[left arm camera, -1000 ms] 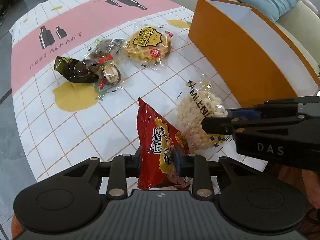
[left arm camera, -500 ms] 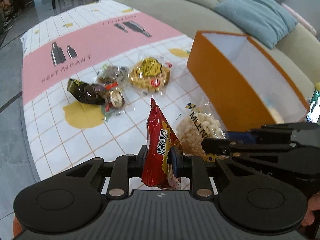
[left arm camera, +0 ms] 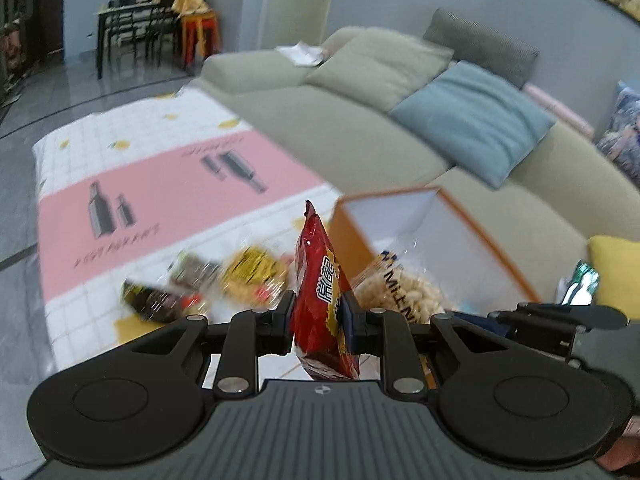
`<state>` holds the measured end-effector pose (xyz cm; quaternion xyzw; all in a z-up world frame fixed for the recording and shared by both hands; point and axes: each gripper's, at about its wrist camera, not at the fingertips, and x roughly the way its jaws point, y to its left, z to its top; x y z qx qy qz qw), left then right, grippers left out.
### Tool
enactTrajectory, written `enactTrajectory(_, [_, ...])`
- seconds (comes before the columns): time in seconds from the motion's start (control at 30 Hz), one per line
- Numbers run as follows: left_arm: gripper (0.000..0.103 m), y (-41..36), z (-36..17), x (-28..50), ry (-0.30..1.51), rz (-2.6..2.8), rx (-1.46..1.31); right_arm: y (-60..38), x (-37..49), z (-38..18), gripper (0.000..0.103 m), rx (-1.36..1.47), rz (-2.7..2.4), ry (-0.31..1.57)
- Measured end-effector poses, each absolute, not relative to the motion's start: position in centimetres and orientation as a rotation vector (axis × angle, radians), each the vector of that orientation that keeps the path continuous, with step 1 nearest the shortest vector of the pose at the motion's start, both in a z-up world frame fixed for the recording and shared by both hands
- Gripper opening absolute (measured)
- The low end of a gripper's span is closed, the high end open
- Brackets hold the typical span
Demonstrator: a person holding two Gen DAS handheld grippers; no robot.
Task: Organize snacks
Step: 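Lift the chip bag and peanut bag with both tools toward the orange box, then lower both bags into the box and open both tools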
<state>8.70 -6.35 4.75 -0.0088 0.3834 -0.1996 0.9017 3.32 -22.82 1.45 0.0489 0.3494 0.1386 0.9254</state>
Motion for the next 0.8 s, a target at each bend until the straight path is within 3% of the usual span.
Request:
enactTrajectory(0.27, [0.026,-11.6,5.1,11.9,0.790,-0.475,-0.025,-26.6,4.6,3.1,0.019,-0.007,0.193,0.677])
enactTrajectory(0.8, [0.026,-20.1,-1.0,20.9,1.014,-0.556,-0.071,-33.5,12.7,-3.1,0.019,-0.202,0.046,0.826])
